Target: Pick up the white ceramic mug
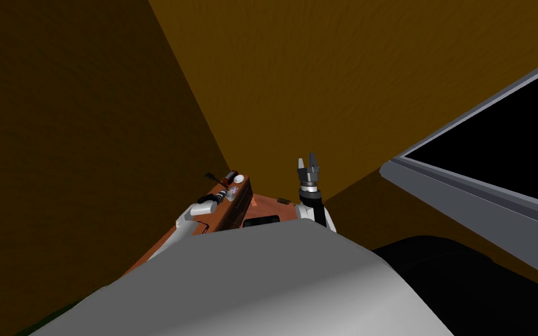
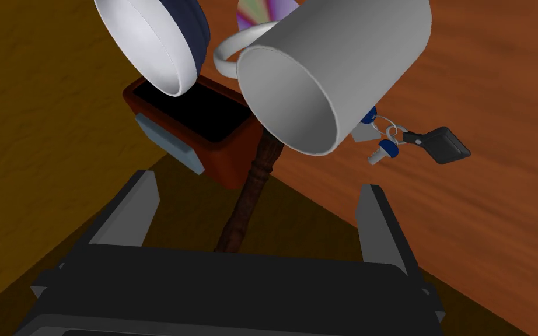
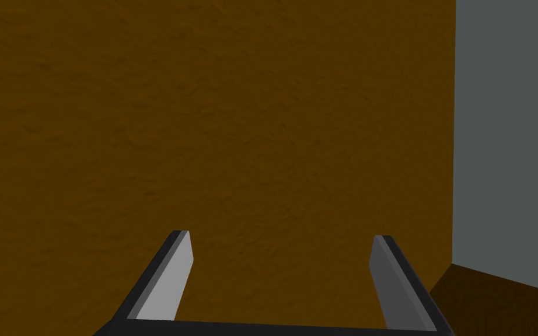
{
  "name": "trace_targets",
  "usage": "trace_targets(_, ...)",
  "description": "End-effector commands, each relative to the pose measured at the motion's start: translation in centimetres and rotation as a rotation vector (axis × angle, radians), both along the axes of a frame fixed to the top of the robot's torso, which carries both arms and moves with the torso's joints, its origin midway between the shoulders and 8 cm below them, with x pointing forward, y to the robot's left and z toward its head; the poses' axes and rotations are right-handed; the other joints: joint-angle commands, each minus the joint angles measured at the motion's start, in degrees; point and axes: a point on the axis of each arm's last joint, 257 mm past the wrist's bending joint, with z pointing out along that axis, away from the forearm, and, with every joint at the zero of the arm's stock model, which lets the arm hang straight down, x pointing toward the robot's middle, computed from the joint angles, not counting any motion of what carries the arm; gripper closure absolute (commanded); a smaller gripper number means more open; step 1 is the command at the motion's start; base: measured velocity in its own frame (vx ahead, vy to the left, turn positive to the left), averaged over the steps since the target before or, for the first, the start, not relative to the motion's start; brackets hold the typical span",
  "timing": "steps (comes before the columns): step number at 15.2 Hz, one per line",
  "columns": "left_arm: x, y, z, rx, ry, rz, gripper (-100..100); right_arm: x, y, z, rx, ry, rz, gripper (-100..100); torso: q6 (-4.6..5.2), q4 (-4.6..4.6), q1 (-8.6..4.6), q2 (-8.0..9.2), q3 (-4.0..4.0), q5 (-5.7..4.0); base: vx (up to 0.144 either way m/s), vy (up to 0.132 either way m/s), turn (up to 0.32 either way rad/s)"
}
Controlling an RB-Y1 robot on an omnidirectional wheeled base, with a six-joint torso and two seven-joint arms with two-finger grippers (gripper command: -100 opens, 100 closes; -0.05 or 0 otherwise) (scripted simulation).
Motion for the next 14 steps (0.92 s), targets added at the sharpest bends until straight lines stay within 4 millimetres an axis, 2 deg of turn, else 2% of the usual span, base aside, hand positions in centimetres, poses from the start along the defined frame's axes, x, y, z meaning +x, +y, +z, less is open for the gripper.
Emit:
trace_targets(1,-0.6,0.4,-1.1,0.007,0.042,0.003,-100,0.0,0.0,0.0,0.0,0.0,0.0,0,0.0,0.0,0.0,0.0,0.0,0.0,-0.013,0.013,-0.053)
trace_targets(6,-2.0,2.2,-3.5,0.037,0.178,-0.001,-100,0.0,0.0,0.0,0.0,0.0,0.0,0,0.01,0.0,-0.01,-0.01,-0.01,0.0,-0.013,0.015,-0.122)
trace_targets(10,-2.7,3.1,-4.3,0.051,0.241,-0.002,-100,0.0,0.0,0.0,0.0,0.0,0.0,0,-0.01,0.0,-0.02,-0.02,-0.01,-0.01,-0.009,0.011,-0.097)
trace_targets(14,-4.0,4.9,-5.4,0.076,0.354,-0.002,-100,0.0,0.0,0.0,0.0,0.0,0.0,0,0.03,0.0,-0.03,-0.03,-0.01,-0.01,-0.011,0.012,-0.161)
